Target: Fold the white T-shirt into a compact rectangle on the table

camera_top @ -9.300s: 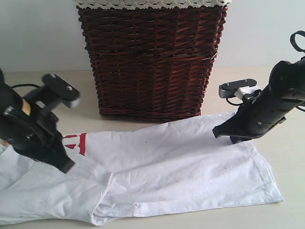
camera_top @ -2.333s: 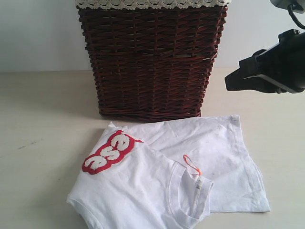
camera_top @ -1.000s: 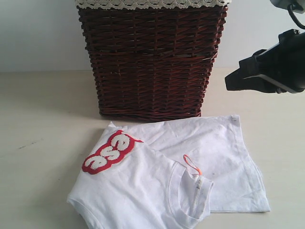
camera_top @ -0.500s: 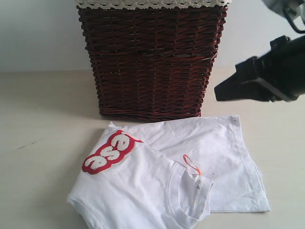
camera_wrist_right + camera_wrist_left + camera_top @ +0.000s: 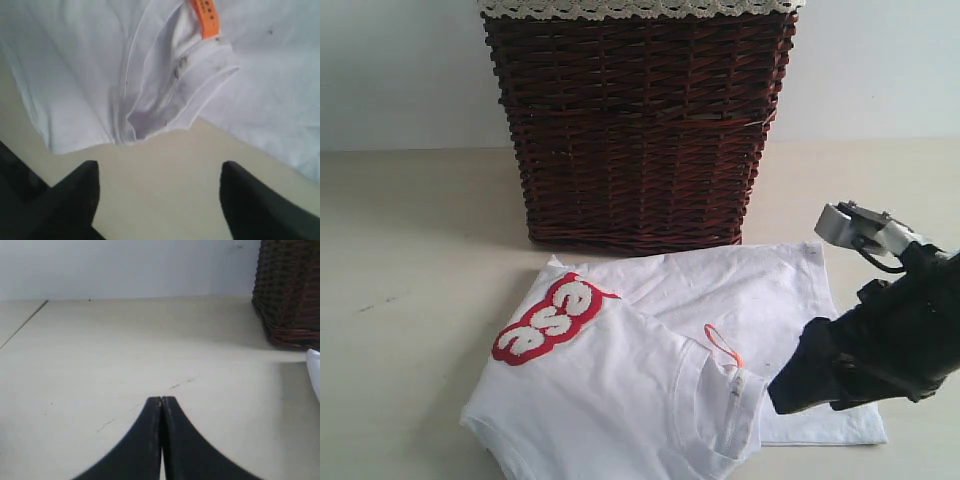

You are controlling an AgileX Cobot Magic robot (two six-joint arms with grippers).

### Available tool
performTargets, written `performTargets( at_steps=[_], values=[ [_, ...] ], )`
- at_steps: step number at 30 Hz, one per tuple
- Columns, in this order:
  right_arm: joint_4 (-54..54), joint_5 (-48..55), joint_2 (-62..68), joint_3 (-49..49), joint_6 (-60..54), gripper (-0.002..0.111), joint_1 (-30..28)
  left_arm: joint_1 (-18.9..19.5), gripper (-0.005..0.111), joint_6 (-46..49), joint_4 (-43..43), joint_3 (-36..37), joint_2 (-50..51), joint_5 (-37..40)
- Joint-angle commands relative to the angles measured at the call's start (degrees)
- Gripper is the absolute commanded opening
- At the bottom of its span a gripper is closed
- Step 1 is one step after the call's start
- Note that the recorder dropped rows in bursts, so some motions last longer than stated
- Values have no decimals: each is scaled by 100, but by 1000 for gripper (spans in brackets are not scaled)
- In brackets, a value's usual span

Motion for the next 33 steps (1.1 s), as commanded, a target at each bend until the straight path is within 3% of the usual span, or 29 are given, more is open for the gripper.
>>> performTargets(
  at_steps=[1, 5, 13, 27, 33],
  values=[
    [1106, -554, 539, 83, -835, 72, -16, 4, 1, -44, 0, 3, -32, -30],
    [1929, -817, 1086, 57, -1792, 72, -16, 4, 1, -44, 0, 3, -32, -30],
    [2040, -1415, 1541, -249, -2377, 71, 120, 4, 1, -44, 0, 3, -32, -30],
    [2060, -1852, 1960, -198, -2467, 71, 1086, 4, 1, -44, 0, 3, -32, -30],
    [2470, -1641, 2045, -289, -2482, 66, 1182, 4, 1, -44, 0, 3, -32, -30]
  ],
)
